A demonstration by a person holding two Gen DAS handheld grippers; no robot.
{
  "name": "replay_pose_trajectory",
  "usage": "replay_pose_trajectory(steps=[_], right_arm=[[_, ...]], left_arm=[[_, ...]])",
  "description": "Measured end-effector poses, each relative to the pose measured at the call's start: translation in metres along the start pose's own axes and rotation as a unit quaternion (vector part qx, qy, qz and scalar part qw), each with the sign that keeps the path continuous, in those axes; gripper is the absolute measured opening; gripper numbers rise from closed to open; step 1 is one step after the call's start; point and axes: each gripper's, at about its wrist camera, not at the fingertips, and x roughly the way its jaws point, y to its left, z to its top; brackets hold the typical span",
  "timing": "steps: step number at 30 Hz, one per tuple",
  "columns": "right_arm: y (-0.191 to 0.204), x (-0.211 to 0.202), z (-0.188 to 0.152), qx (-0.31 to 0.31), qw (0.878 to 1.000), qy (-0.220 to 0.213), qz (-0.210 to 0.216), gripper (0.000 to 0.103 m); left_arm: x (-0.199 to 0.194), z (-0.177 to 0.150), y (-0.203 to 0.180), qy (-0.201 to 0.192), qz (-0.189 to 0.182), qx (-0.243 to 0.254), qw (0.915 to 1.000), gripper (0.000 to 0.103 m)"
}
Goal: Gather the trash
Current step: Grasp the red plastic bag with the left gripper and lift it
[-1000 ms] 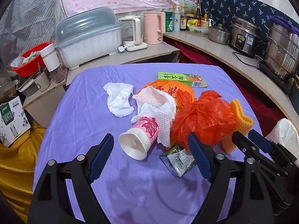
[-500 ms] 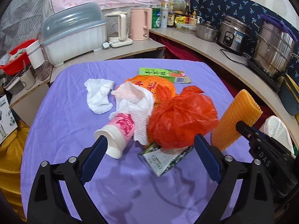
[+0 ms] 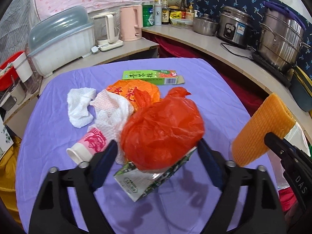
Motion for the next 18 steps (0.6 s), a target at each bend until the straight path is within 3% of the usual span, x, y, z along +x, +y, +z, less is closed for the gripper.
replay_pose_trajectory(steps=[2,7,18], right_arm=[[-0.004,-0.001,0.0,0.003,1.0,0.0,-0.001,0.013],[-0.01,-0.006,-0.002,0.007,1.0,-0.003,-0.001,0.013],[-0.022,-0.041,0.005,0.014,0.999,-0.035,0.004,0.013]], left_arm=[[0.002,0.0,-0.002,0.005,-0.002,-0.002,1.0,0.054],[-0.005,0.001,-0.003,-0.004,-0.002,-0.005,1.0,0.038],[-0.056,0.015,-0.016,-0.048,-0.02,-0.013,0.9986,0.032]])
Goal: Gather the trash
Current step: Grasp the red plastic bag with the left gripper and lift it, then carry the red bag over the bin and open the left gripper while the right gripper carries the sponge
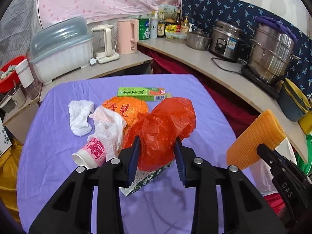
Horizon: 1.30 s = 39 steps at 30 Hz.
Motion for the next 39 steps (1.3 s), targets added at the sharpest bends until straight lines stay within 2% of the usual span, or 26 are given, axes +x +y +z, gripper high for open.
replay_pose_trajectory(steps=[9,15,27,34,39], right_arm=[[-0.031,-0.047,0.011,0.017,0.999,-0.041,-0.01,0.013],[-0.076,-0.079,0.01,0.043,0.996,-0.063,-0.039,0.013],[-0.178,-0.128,-0.002,0.108,0.983,-0.089,-0.115,0.013],[-0.216,-0.146,-0.013,0.134,0.977,-0.096,-0.136,0.013],[-0.232,-0.153,-0.019,0.147,0.974,-0.099,-0.142,0.013]], left_arm=[[-0.04,0.013,-0.045,-0.031,-0.049,0.018,0.9982,0.03],[-0.058,0.016,-0.095,-0.041,-0.09,0.044,0.9941,0.03],[-0.063,0.0,-0.208,-0.022,-0.172,0.098,0.9799,0.03],[-0.061,-0.014,-0.26,-0.009,-0.191,0.128,0.9732,0.03],[-0.056,-0.023,-0.282,0.002,-0.195,0.143,0.9703,0.03]])
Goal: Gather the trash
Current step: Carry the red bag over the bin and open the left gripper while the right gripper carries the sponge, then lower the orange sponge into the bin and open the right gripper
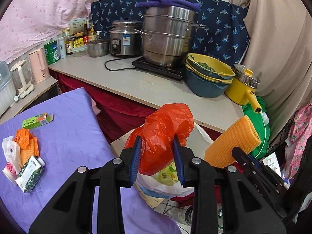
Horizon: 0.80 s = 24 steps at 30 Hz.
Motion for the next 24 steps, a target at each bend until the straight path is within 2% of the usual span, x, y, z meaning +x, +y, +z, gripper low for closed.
replay_pose_trajectory(steps=[9,18,24], right_arm=[[-0.021,0.002,-0.004,0.014,1.0,0.005,-0.009,0.013],[-0.026,0.006,-0.004,0.018,1.0,0.008,-0.012,0.013],[-0.024,0.01,-0.004,0.017,1.0,0.011,-0.008,0.013]], left_arm=[[0.03,-0.006,-0.017,0.029,0.002,0.011,0.9995,0.03],[0.044,-0.005,-0.019,0.037,0.0,0.005,0.9993,0.033],[0.043,-0.002,-0.012,0.031,0.012,-0.002,0.9994,0.046]])
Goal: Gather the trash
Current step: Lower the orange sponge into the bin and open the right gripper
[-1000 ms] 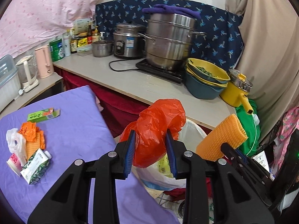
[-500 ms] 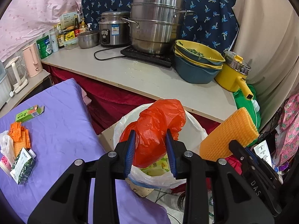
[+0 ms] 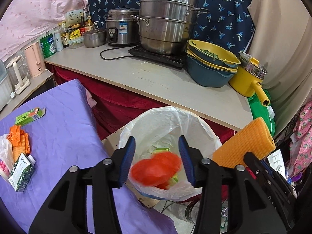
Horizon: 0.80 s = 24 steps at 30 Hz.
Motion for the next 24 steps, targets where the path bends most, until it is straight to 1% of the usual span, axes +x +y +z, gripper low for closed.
replay_pose_trajectory(steps=[4,8,13,16,24], right_arm=[[0.006,0.004,0.0,-0.004,1.0,0.002,0.005,0.013],[0.013,0.008,0.002,-0.01,1.0,0.003,0.01,0.013],[0.027,0.014,0.007,-0.023,1.0,0.002,0.018,0.014],[0.035,0.021,0.011,-0.03,0.999,0.004,0.021,0.016],[0.052,0.042,0.022,-0.044,0.999,0.004,0.02,0.019]], left_arm=[[-0.003,0.001,0.007,-0.004,0.004,-0.007,1.0,0.047],[-0.007,0.0,0.014,-0.008,0.012,-0.011,0.9998,0.052],[-0.01,-0.002,0.023,-0.012,0.023,-0.011,0.9996,0.053],[-0.012,-0.003,0.031,-0.013,0.028,-0.017,0.9994,0.055],[-0.015,-0.008,0.053,-0.015,0.051,-0.024,0.9983,0.057]])
